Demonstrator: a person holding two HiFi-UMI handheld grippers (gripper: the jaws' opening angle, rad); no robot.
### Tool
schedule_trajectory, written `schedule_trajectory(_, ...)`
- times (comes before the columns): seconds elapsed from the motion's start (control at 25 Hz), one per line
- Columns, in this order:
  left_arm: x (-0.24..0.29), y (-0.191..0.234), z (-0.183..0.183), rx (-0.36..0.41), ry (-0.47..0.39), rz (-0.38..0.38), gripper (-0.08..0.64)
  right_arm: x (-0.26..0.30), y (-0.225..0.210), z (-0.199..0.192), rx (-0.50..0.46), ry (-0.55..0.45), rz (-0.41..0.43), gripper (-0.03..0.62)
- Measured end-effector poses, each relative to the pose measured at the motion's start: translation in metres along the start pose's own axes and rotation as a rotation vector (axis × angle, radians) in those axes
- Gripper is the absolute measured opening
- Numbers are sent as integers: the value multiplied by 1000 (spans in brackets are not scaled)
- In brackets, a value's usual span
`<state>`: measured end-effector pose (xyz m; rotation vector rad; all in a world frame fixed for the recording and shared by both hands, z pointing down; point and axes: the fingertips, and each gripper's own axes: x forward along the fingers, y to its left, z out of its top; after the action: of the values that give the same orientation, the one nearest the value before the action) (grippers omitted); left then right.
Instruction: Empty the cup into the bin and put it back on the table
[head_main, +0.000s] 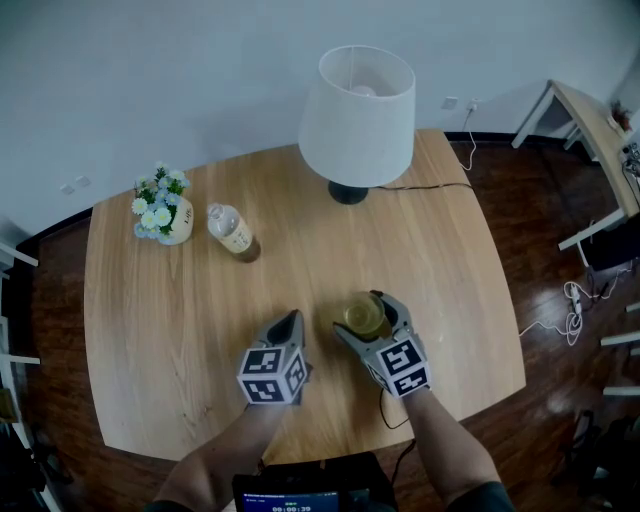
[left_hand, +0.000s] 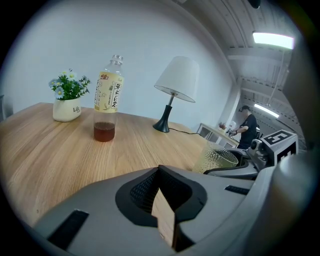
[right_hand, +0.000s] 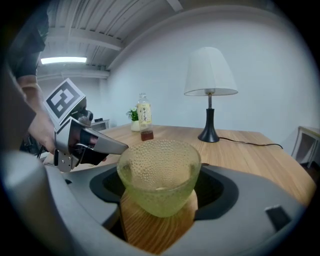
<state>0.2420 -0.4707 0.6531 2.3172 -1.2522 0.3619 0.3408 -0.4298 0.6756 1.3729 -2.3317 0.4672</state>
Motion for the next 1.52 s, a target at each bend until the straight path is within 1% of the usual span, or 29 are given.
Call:
schedule_trajectory(0.12, -3, -6, 10, 0, -45, -36, -6, 3, -1, -4, 21, 20, 8, 411)
schedule_trajectory(0.16, -6, -8, 15, 1, -66, -50, -8, 3, -1, -6, 18, 27, 5, 444)
schedule_trajectory(0.36, -27, -19, 38, 16, -153, -100, -8, -6, 4, 4, 16, 2, 7, 446)
schedule_trajectory(0.48, -43, -25, 54, 5, -204, -141, -8, -16, 3, 9, 7, -2, -20, 446)
schedule_trajectory(0.56, -52, -26, 60, 10, -227, -148, -8, -23, 2, 12, -3, -8, -40, 446)
schedule_trajectory(0.68, -69, -28, 70, 24, -273, -166, -8, -38, 2, 27, -7, -49, -63, 446)
schedule_trajectory(0.84, -103, -40, 88, 56, -353, -229, -8, -67, 11, 61, -24, -121, -68, 443)
schedule_trajectory(0.92, -122, -49, 96, 75, -387, -267, -8, -85, 19, 79, -33, -160, -66, 361)
schedule_trajectory(0.96, -130, -53, 100, 87, -401, -280, -8, -93, 23, 88, -38, -176, -65, 342)
schedule_trajectory(1.04, -144, -60, 110, 113, -428, -299, -8, -108, 31, 105, -58, -203, -66, 328)
schedule_trajectory(1.12, -159, -68, 123, 131, -461, -316, -8, -126, 38, 120, -90, -245, -80, 222)
schedule_trajectory(1.2, -178, -76, 135, 152, -499, -333, -8, -147, 47, 139, -118, -310, -98, 156)
schedule_trajectory(1.24, -188, -80, 140, 163, -517, -343, -8, -156, 52, 147, -134, -337, -103, 99)
schedule_trajectory(1.28, -199, -83, 145, 171, -534, -352, -8, -164, 58, 154, -151, -352, -104, 72)
schedule_trajectory(1.4, -227, -87, 158, 174, -580, -369, -8, -182, 73, 168, -174, -369, -103, 72)
schedule_trajectory(1.44, -235, -88, 162, 166, -592, -375, -8, -188, 76, 172, -169, -380, -105, 53)
schedule_trajectory(1.48, -242, -89, 167, 161, -603, -382, -8, -194, 80, 175, -160, -391, -105, 12)
schedule_trajectory(1.52, -249, -90, 171, 165, -615, -391, -8, -199, 84, 178, -152, -399, -100, 9)
